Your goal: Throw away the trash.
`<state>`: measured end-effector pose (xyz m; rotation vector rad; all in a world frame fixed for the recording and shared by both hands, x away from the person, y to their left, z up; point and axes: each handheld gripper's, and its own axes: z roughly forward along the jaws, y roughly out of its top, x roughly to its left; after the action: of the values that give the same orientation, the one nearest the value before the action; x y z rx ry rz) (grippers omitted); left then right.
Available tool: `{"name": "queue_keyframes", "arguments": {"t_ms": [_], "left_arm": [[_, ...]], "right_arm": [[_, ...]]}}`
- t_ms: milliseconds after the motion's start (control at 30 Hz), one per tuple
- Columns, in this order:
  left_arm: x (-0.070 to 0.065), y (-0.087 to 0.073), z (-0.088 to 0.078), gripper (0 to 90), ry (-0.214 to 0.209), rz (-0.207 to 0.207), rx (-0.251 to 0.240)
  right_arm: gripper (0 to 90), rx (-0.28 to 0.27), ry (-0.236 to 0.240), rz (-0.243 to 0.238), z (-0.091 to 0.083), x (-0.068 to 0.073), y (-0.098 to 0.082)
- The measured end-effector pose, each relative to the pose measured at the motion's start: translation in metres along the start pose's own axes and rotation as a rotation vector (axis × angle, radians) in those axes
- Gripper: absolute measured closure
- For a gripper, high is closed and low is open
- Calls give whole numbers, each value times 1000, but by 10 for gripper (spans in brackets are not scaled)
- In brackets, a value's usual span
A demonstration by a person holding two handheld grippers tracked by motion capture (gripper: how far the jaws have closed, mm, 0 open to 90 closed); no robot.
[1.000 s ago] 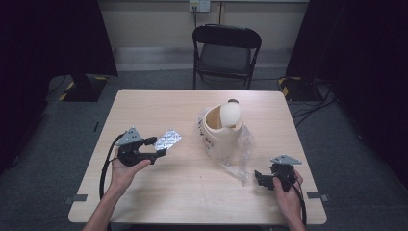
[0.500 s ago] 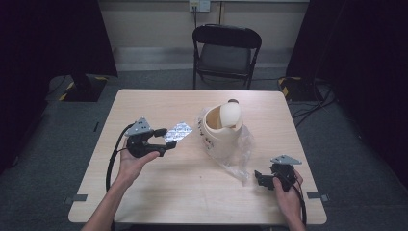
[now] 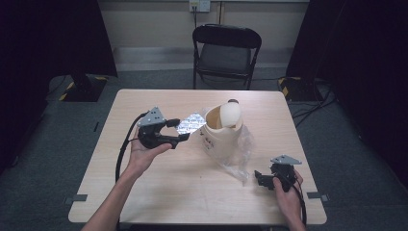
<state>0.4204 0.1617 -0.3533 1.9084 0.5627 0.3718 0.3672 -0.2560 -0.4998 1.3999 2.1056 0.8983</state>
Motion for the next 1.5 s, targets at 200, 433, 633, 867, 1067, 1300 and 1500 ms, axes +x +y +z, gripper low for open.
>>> {"name": "queue_keyframes", "arguments": {"t_ms": [200,433,633,867,1067,1300,1500], "left_arm": [[0,8,19,340,-19,14,44],[-3,14,41,340,-47,16,124],[0,17,53,340,-48,22,139],[5,23,53,340,-33,12,124],[9,25,56,340,-24,3,108],[12,29,57,340,-5,-8,68],[14,33,67,414,-19,-31,35]], "right_arm": [[96,0,0,0,0,0,0],[97,0,0,0,0,0,0],[97,0,0,0,0,0,0],[97,0,0,0,0,0,0],[97,0,0,0,0,0,0],[96,0,0,0,0,0,0],[97,0,0,0,0,0,0]]}}
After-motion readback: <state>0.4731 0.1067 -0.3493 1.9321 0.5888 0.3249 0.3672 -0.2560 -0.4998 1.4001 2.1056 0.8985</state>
